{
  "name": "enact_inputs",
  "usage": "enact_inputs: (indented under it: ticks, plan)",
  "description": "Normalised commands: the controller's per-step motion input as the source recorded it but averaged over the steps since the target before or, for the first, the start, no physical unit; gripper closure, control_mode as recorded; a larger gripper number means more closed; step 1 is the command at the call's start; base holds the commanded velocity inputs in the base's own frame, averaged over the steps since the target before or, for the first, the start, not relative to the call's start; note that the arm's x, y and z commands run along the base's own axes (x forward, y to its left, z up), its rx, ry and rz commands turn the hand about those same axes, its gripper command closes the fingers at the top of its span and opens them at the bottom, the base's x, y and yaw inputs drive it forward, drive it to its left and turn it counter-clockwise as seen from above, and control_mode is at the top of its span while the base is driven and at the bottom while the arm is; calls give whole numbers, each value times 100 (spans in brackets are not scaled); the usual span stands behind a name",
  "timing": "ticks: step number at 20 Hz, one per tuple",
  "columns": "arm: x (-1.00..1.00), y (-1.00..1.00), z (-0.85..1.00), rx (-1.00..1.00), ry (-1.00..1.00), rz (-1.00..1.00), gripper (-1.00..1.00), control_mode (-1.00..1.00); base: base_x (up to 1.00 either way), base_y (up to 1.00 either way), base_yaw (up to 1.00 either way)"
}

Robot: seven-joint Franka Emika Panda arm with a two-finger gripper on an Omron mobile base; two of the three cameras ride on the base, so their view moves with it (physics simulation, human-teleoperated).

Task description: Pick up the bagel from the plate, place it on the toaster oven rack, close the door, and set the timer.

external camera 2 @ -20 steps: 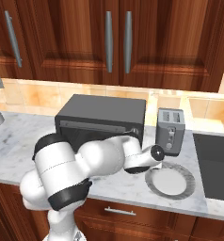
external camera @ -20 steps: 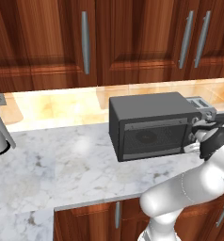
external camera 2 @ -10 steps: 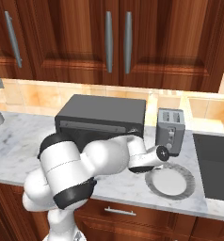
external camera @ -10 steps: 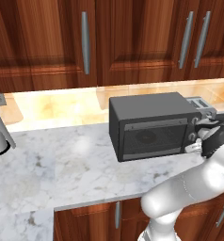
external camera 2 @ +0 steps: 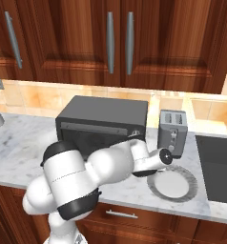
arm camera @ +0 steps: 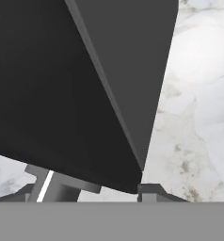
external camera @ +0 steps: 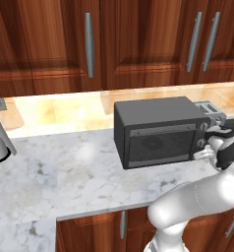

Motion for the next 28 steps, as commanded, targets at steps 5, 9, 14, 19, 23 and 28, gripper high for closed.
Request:
enact_inputs:
  ticks: [5, 9, 14, 19, 23, 28]
  plan:
    - [0, -3, 0, 3, 2, 0, 100, -100, 0, 0, 0]
    - [0, -11, 3, 8, 14, 0, 100, -100, 0, 0, 0]
    - [0, -20, 10, 15, 21, 0, 100, -100, 0, 0, 0]
    - [0, -21, 3, 17, 9, 0, 100, -100, 0, 0, 0]
    - [-1, -23, 0, 17, 0, 0, 100, -100, 0, 0, 0]
    - [-6, -30, 0, 15, 0, 0, 100, -100, 0, 0, 0]
